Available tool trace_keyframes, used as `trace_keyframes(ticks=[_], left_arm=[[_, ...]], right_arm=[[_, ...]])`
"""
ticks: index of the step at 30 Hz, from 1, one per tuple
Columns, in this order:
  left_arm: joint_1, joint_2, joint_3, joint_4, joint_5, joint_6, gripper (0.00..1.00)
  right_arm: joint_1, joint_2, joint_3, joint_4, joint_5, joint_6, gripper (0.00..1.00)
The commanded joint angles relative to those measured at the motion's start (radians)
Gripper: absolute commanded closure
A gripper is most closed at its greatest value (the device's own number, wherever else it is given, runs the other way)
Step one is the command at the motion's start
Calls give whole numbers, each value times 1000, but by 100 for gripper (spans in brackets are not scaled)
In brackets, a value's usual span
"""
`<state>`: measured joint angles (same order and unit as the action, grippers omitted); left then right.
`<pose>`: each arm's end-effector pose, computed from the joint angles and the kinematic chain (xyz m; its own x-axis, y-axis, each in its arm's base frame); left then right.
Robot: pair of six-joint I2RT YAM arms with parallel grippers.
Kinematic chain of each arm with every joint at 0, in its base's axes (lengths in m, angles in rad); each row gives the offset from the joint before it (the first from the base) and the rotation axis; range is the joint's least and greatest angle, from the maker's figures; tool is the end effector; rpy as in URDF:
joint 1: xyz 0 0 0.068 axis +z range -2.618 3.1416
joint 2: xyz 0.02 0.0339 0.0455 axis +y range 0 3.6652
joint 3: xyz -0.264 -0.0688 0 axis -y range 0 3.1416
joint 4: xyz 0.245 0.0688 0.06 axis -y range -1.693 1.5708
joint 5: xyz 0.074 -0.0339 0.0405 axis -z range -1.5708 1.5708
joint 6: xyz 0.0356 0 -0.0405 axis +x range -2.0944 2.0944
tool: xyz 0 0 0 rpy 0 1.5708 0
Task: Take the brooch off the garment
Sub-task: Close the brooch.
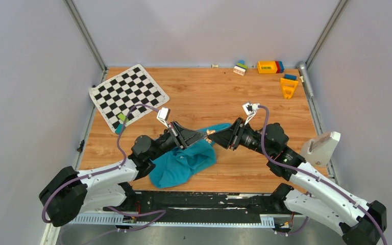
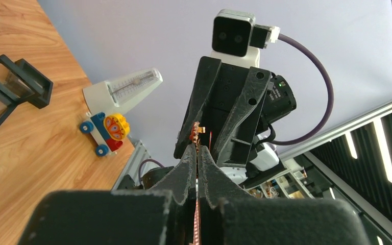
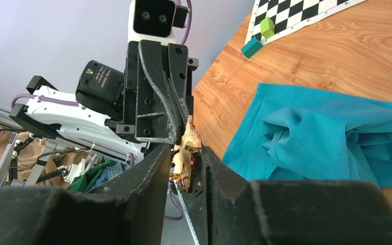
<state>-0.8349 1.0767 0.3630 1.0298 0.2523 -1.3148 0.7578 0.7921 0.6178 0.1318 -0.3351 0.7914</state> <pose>0.1427 -0.1708 0.2646 -0.7956 -0.5170 -0.3157 0.4239 -0.1029 -0.8998 0.1327 0.1417 0.3135 -0.6532 0.3068 -0.6923 -0.6020 0.3442 0.7205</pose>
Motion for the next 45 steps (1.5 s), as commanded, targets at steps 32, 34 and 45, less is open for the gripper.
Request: trace_keyframes(ticks=[32,34,45], left_arm=[[-25,-68,24,28,-24,112,100],[-26,-61,24,26,-23,108,100],[-25,-60,23,24,-19,112,100]], right_arm=[[-1,-111,-93,101,5,41,26],[-2,-131,-103,119,-2,32,24],[-1,-272,-174,134,90,8,24]])
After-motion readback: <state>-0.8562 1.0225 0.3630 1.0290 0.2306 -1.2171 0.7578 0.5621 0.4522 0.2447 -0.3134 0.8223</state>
